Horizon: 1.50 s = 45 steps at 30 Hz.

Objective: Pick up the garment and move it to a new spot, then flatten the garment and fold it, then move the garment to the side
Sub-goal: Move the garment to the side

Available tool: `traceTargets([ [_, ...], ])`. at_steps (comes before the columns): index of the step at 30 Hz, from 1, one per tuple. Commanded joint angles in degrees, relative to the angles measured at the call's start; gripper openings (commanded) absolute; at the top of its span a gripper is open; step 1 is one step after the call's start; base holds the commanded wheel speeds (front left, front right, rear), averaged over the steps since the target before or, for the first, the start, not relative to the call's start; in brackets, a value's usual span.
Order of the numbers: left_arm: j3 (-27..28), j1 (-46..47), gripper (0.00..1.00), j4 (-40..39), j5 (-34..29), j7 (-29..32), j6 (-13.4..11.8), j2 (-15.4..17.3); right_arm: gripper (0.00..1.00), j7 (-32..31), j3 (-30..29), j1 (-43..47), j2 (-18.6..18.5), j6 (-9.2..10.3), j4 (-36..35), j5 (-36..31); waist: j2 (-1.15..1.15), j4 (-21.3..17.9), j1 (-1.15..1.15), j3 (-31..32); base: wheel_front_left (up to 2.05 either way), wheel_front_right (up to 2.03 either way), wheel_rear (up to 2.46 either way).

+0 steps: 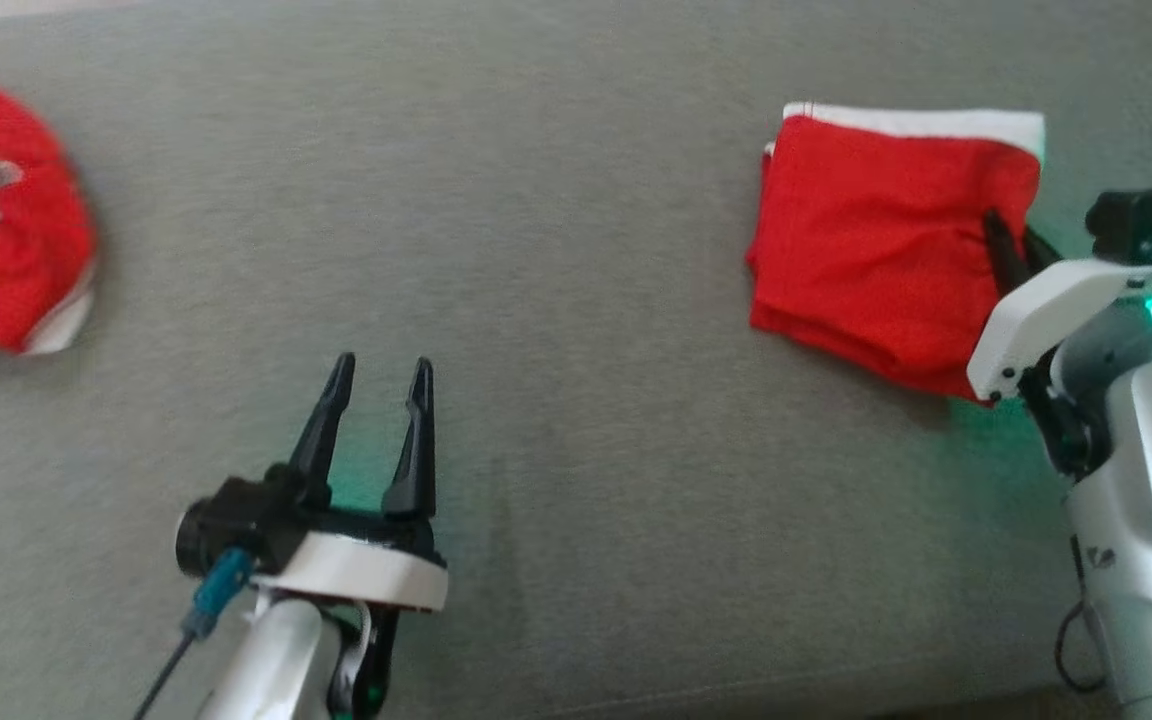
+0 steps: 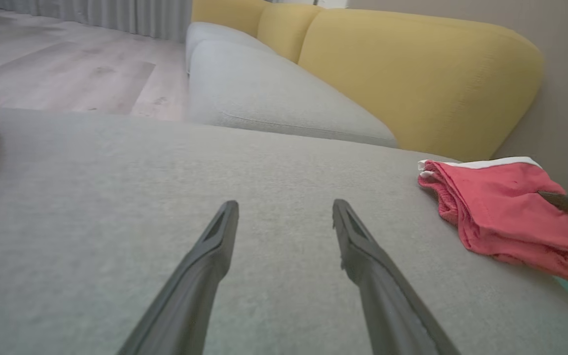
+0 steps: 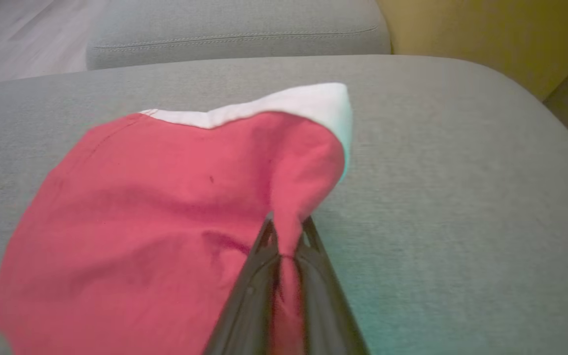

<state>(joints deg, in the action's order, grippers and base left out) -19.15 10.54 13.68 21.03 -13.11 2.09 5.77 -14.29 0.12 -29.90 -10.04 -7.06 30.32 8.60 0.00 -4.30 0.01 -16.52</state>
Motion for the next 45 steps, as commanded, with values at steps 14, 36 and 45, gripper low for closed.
traceTargets([
  [14,-0.53,5.74,1.0,-6.15,-2.14,3.04,-0.01,2.33,0.0,-3.21,-2.26,-9.54,-7.29,-0.43,-0.18,0.4,0.0,-4.86,-0.01,-7.33,0.0,0.0,0.0],
  [36,-0.63,4.57,1.0,-9.38,-1.28,2.86,-1.9,2.62,1.0,-3.55,-15.54,-17.69,-16.43,-0.43,7.6,-13.64,0.0,4.29,-0.01,-9.95,0.0,0.0,0.0],
  [45,3.25,3.4,1.0,-8.94,0.96,1.36,-3.14,4.25,1.0,1.66,-6.57,-14.89,-10.35,-0.43,-0.6,-7.75,0.0,2.91,-0.01,-3.19,0.0,0.0,0.0],
])
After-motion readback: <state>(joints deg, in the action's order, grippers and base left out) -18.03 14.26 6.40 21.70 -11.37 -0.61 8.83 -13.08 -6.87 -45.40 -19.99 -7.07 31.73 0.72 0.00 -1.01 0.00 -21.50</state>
